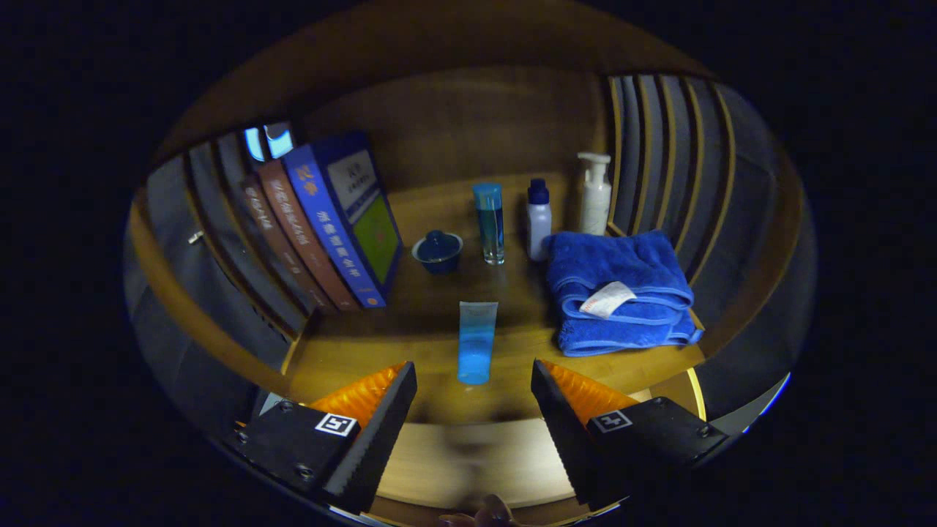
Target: Pull open the drawer, take out the items inside it, and place them on the countertop above the cabinet.
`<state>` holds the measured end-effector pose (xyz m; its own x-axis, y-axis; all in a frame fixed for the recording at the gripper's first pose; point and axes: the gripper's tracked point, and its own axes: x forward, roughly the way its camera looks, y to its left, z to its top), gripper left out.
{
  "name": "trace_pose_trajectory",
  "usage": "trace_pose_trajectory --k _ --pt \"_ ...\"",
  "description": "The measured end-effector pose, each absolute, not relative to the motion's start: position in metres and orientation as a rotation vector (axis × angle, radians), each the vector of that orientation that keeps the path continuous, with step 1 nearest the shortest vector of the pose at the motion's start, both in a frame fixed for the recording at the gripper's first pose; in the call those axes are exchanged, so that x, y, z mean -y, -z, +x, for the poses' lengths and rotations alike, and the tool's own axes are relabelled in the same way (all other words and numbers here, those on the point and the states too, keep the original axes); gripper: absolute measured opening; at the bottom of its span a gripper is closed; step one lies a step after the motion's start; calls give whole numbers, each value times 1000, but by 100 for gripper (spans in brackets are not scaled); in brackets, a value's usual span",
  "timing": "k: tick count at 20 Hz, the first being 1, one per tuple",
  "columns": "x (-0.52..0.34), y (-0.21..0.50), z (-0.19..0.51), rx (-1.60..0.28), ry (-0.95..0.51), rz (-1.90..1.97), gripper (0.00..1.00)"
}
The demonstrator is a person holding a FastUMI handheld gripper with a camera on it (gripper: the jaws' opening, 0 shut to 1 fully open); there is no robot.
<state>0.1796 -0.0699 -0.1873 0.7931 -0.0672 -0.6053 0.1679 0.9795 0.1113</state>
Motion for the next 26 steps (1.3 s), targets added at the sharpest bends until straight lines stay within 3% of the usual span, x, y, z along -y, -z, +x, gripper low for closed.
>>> trace_pose_trajectory --k 8,16,26 --pt "59 139 43 -367 98 98 99" --pt "47 178 -37 -294 83 113 99" --pt "43 274 -69 -356 115 105 100"
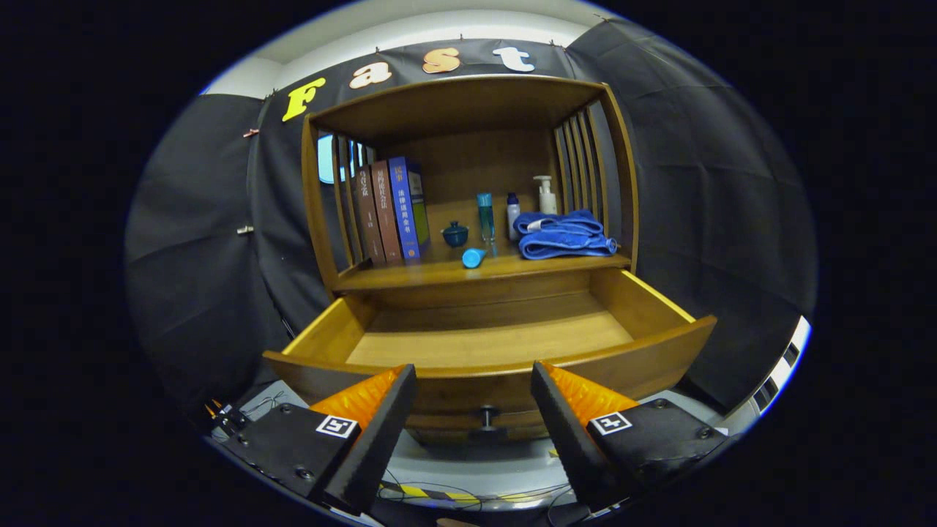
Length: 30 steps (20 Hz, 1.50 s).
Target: Pull open the drawer, take out the items inside it, and place them on the countertop above the cabinet.
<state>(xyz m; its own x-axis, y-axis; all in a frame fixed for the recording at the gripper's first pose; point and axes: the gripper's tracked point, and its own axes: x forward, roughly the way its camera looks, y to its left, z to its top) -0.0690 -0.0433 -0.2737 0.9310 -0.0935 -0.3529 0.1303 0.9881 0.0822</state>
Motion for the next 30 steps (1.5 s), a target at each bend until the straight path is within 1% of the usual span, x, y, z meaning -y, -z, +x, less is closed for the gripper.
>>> trace_pose_trajectory --k 7,14,30 --pt "49 309 -50 -413 140 113 100" --pt "51 306 -44 -433 135 111 99" --pt "69 307 75 -436 122 110 100"
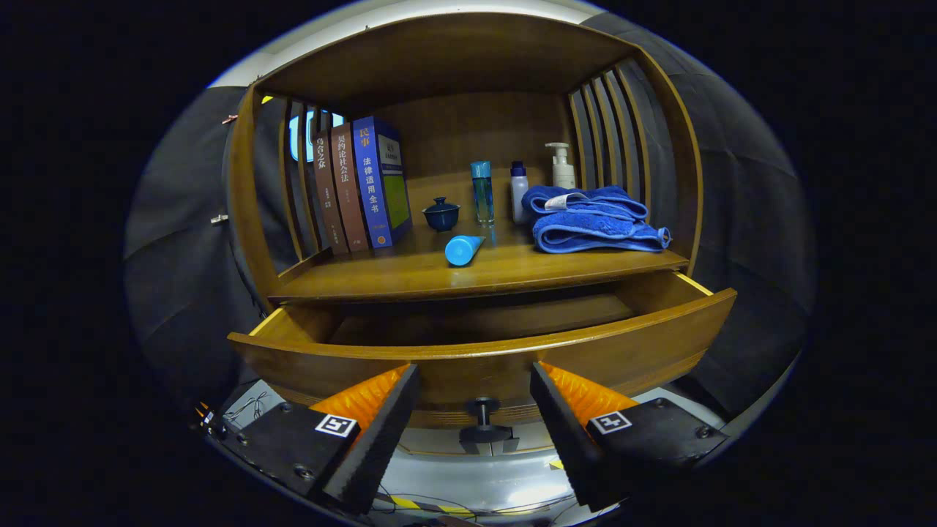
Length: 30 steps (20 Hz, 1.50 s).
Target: Pull open the drawer, take out the items inside it, and place them on the countertop above the cabinet.
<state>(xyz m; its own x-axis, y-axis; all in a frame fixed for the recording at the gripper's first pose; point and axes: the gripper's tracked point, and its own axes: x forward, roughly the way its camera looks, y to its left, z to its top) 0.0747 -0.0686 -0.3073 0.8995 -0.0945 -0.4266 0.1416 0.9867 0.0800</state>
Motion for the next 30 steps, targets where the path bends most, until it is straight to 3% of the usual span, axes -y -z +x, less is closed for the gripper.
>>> trace_pose_trajectory --k 13,30 --pt "78 317 132 -437 121 127 99" --pt "79 294 134 -386 122 106 100"
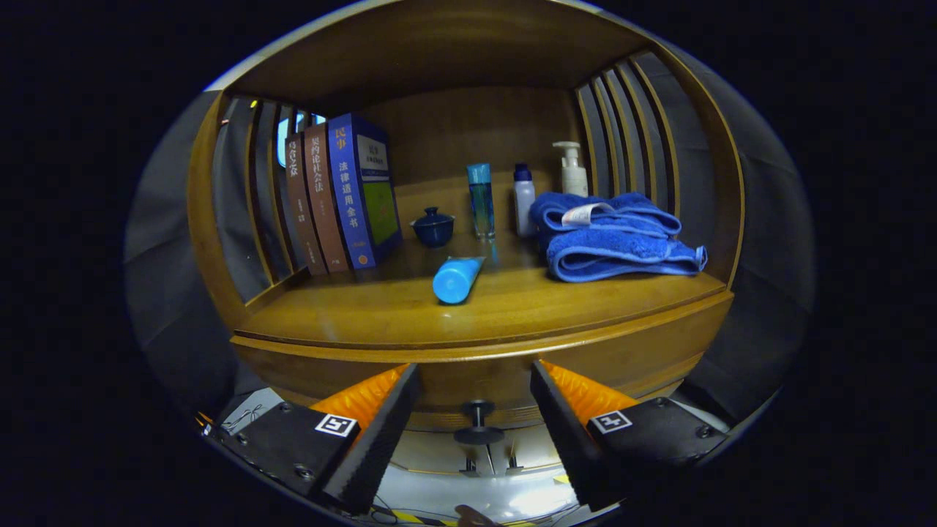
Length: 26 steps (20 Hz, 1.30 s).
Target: Pull open the drawer, take out the items inside it, and place them on the countertop above the cabinet.
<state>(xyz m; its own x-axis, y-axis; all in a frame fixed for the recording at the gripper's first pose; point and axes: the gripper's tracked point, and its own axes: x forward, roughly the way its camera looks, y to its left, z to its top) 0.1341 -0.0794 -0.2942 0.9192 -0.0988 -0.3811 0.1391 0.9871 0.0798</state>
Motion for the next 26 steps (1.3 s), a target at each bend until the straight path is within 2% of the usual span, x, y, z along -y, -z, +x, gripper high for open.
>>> trace_pose_trajectory --k 7,14,26 --pt "75 185 116 -200 106 68 100" --pt "68 75 58 -54 91 57 99" --pt "66 24 -2 4 93 38 99"
